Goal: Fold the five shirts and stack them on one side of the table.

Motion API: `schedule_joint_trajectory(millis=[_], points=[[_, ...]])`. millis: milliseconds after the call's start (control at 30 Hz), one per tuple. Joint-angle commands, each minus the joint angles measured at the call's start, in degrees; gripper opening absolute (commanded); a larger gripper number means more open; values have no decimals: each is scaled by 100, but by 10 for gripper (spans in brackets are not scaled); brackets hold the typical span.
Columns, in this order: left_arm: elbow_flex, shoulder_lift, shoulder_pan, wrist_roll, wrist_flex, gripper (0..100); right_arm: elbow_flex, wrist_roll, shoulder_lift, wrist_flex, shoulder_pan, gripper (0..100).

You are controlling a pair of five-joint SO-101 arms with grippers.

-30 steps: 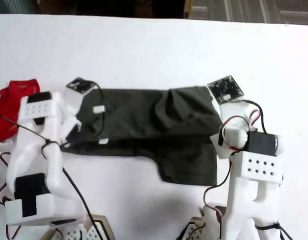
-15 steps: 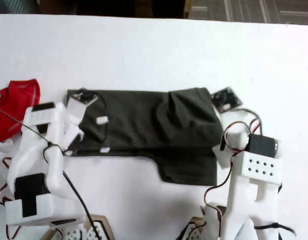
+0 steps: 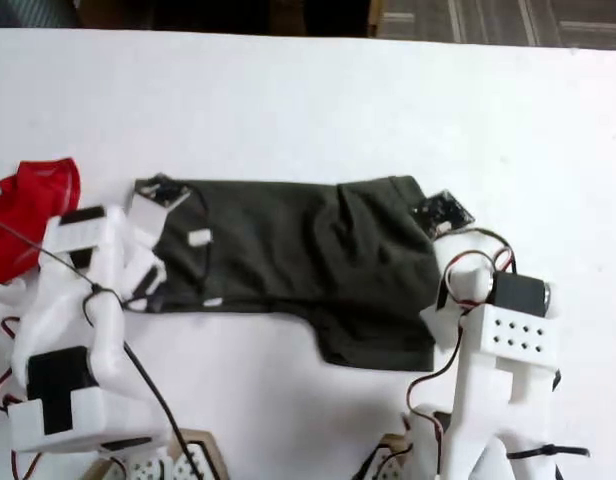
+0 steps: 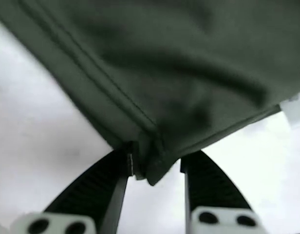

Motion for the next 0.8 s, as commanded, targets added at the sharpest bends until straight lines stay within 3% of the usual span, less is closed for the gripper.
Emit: schedule_joint_trajectory(millis=[0,200,267,333,533,767], points=[[-813,-264,-53,-26,536,166,-360,-9,-163,136,-207,186],[-2237,-220,-18,9,1240,139,-1152,-316,-145,-57,-242,176],[-2571,-211,-18,193,1240,35,-1363,-686,-101,-382,-268,104],[-2800,-211,-18,378,1248,40,-1407,-905,-101,-857,-382,3],[-3090,105,211,492,1134,26,-1442,-985,673,-1648,-1051,19],[-4233,1916,624,1380,1187,26,-2602,-1609,2782,-2079,-1130,18]])
